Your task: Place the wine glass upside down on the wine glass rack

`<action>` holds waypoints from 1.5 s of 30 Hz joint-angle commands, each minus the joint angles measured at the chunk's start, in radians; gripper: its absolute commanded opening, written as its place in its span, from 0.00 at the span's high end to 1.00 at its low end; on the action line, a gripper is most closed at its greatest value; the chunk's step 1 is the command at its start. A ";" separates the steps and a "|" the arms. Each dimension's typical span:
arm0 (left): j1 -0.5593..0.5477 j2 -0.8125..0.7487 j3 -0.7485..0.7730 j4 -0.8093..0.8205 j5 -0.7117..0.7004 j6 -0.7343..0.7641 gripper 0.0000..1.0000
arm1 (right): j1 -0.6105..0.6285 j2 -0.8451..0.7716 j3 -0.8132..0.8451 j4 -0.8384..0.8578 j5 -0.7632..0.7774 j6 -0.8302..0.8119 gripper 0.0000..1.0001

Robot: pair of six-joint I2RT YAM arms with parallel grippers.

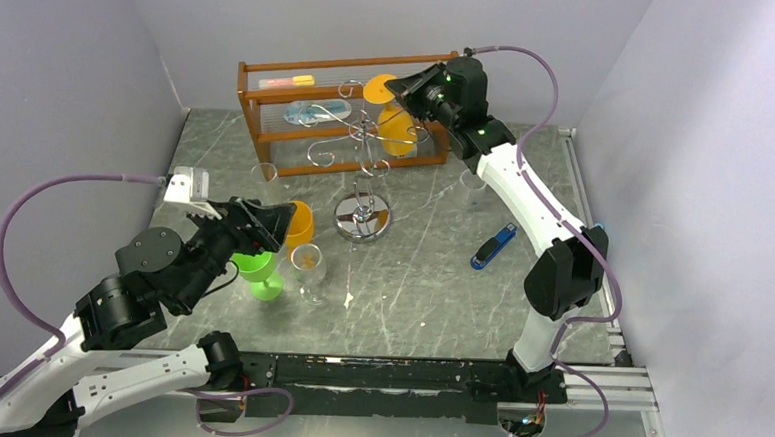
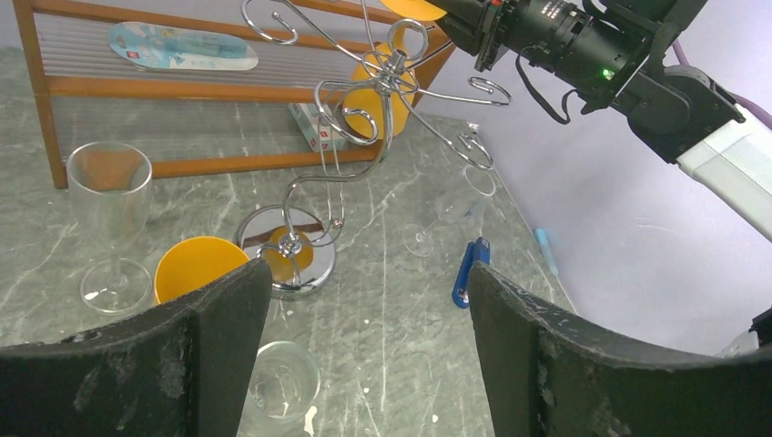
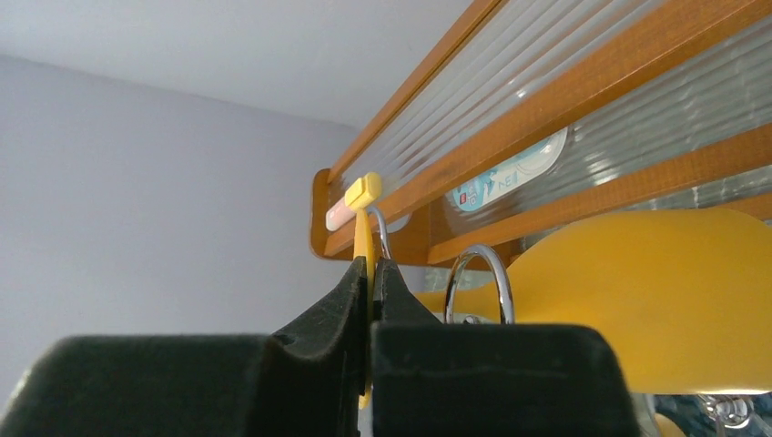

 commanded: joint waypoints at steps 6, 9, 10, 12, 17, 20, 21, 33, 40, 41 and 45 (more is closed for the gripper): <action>-0.002 -0.006 -0.012 -0.033 -0.034 -0.014 0.17 | 0.000 -0.064 -0.026 0.008 -0.076 -0.025 1.00; -0.002 -0.010 -0.015 -0.033 -0.047 -0.013 0.17 | -0.006 -0.100 -0.058 0.012 -0.055 -0.028 1.00; -0.002 -0.012 -0.015 -0.028 -0.045 -0.011 0.17 | -0.008 -0.109 -0.065 0.008 -0.040 -0.033 1.00; -0.002 -0.010 -0.018 -0.022 -0.041 -0.008 0.17 | -0.014 -0.126 -0.073 -0.004 -0.011 -0.039 1.00; -0.002 0.003 -0.019 -0.027 -0.037 -0.013 0.17 | -0.029 -0.157 -0.105 -0.003 0.052 -0.046 1.00; -0.002 0.008 -0.021 -0.029 -0.037 -0.015 0.16 | -0.039 -0.151 -0.102 0.000 0.079 -0.056 1.00; -0.002 0.012 -0.020 -0.028 -0.038 -0.014 0.16 | -0.043 -0.142 -0.097 -0.002 0.085 -0.064 1.00; -0.002 0.020 -0.009 -0.033 -0.034 -0.011 0.16 | -0.057 -0.065 -0.077 0.055 0.033 -0.098 0.88; -0.002 0.021 -0.004 -0.039 -0.036 -0.016 0.16 | -0.056 -0.071 -0.036 -0.012 0.027 -0.124 0.57; -0.002 0.021 -0.003 -0.042 -0.038 -0.016 0.16 | -0.057 -0.080 -0.042 -0.015 0.032 -0.127 0.53; -0.002 0.023 0.002 -0.050 -0.050 -0.019 0.17 | -0.060 -0.115 -0.046 -0.050 0.055 -0.171 0.44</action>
